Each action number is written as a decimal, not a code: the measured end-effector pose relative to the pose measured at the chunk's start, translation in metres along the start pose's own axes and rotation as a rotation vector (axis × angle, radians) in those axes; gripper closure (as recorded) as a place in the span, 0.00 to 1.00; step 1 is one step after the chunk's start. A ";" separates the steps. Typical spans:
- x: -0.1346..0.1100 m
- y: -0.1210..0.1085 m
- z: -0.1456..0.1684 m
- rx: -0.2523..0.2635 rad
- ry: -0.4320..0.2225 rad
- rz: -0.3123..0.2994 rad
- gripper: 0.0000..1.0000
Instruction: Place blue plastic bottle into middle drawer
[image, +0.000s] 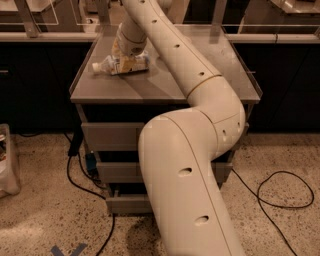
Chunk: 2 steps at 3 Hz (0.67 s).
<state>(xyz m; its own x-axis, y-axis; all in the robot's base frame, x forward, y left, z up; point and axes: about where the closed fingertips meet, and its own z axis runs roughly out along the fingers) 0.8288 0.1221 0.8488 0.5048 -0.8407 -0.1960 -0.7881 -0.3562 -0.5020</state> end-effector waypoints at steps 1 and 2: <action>0.000 0.000 0.000 0.000 0.000 0.000 1.00; 0.000 0.000 0.000 0.000 0.000 0.000 0.82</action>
Offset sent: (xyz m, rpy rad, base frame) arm 0.0000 0.0000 0.0000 0.0000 0.0000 0.0000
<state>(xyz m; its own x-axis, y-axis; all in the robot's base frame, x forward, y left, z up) 0.8288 0.1222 0.8488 0.5048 -0.8407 -0.1960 -0.7881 -0.3562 -0.5020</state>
